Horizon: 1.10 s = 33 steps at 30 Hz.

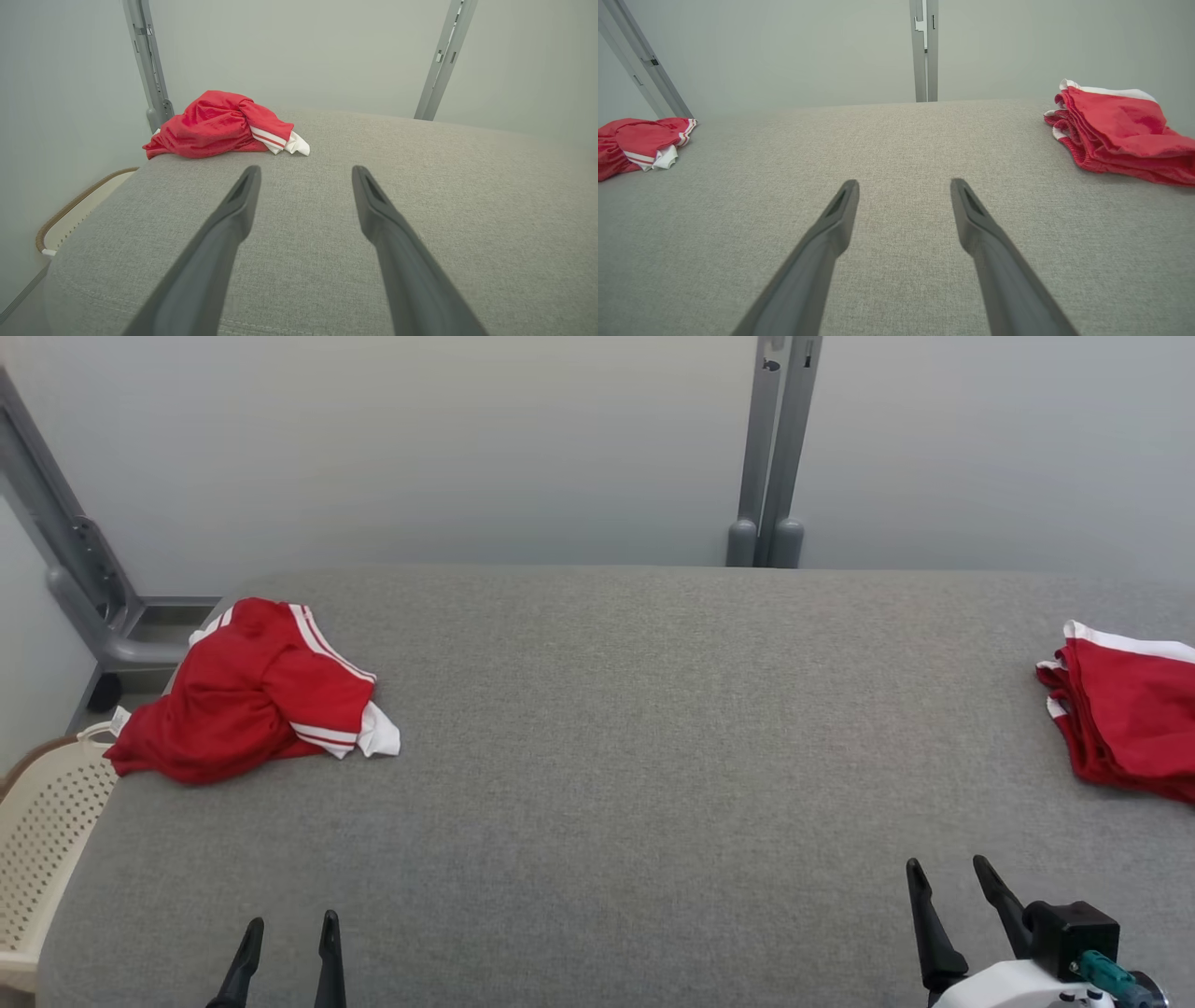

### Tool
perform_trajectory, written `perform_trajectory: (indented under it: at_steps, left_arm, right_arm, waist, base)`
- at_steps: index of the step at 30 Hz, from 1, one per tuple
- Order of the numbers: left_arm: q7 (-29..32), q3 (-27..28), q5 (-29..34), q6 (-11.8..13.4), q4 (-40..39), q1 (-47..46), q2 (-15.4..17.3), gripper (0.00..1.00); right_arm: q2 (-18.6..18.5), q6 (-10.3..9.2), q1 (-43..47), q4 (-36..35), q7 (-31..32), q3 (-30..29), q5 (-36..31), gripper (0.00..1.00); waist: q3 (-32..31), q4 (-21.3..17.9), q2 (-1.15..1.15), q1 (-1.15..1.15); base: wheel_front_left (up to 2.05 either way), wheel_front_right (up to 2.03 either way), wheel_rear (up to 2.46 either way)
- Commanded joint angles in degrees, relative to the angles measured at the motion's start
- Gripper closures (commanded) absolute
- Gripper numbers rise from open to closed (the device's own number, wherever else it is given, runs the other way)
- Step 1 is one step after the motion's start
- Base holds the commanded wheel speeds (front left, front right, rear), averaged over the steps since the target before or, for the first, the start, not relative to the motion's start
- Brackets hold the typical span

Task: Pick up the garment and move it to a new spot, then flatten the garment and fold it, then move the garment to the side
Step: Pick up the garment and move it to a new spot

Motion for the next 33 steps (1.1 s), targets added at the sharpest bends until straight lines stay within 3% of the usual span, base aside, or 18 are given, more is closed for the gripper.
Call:
perform_trajectory:
  at_steps: [1,21,33]
  left_arm:
    - [-0.2,0.4,0.2,-0.2,0.1,-0.5,0.0,0.00]
    - [0.8,2.5,0.9,0.7,-1.3,1.9,2.7,0.00]
    - [1.7,2.8,-0.6,1.1,-2.4,2.9,3.4,0.00]
  right_arm:
    - [-0.1,-0.06,0.4,0.1,-0.4,0.2,0.3,0.00]
    - [-0.1,-0.06,-0.8,2.1,-2.4,5.7,3.2,0.00]
    - [-0.1,-0.06,-1.7,3.6,-3.2,7.0,2.8,0.00]
  waist:
    - [0.0,1.5,0.00,0.00]
    - [0.6,16.0,0.00,0.00]
    - [0.6,20.2,0.00,0.00]
  base:
    - [0.00,0.00,0.00]
    - [0.00,0.00,0.00]
    - [0.00,0.00,0.00]
